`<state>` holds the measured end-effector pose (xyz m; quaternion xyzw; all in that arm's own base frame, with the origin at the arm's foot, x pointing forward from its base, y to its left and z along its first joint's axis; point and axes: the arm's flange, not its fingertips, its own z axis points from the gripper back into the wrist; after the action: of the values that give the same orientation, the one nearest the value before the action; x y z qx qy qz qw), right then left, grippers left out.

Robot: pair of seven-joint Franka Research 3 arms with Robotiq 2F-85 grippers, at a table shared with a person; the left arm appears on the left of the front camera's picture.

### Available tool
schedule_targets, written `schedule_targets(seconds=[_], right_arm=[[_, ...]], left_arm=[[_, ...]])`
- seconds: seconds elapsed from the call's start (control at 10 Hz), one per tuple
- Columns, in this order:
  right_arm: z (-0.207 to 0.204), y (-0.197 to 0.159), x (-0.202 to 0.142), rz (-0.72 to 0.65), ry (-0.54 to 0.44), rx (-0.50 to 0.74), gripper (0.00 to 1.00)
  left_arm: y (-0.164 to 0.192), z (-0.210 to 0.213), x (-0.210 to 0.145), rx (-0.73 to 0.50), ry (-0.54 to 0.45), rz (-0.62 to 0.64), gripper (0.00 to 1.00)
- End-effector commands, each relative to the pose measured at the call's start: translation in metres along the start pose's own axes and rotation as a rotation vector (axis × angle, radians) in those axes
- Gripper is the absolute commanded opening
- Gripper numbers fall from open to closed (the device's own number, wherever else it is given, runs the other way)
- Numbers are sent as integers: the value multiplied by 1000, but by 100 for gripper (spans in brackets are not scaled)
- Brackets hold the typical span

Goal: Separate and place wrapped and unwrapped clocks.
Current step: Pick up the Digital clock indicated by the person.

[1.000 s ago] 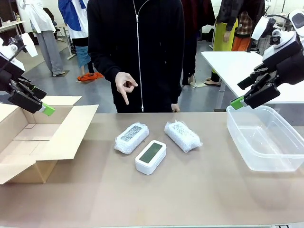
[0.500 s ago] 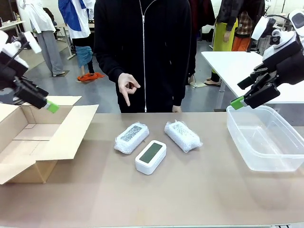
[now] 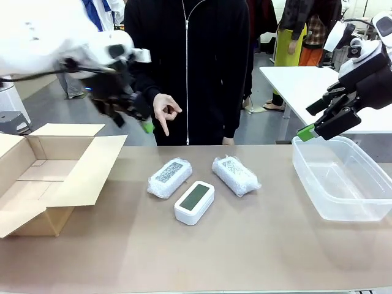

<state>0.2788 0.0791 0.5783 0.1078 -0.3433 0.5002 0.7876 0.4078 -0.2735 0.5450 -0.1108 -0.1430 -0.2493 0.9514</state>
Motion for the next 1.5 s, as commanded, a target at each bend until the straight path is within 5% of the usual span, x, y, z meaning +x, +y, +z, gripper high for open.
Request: schedule_targets(seconds=[0.0,0.1,0.2,0.3,0.5,1.4], right_arm=[[0,0,-1,-4,-3,16,100],[0,0,-1,-4,-3,16,100],[0,0,-1,-4,-3,16,100],[0,0,-1,-4,-3,16,100],[0,0,-1,-4,-3,16,100],[0,0,-1,-4,-3,16,100]], left_arm=[[8,-46,29,13,25,118,100],[14,-70,29,41,-129,-19,100],[19,-72,16,-28,-157,-222,100],[3,-62,29,-5,-4,54,100],[3,-62,29,-5,-4,54,100],[3,-202,67,142,50,-92,100]])
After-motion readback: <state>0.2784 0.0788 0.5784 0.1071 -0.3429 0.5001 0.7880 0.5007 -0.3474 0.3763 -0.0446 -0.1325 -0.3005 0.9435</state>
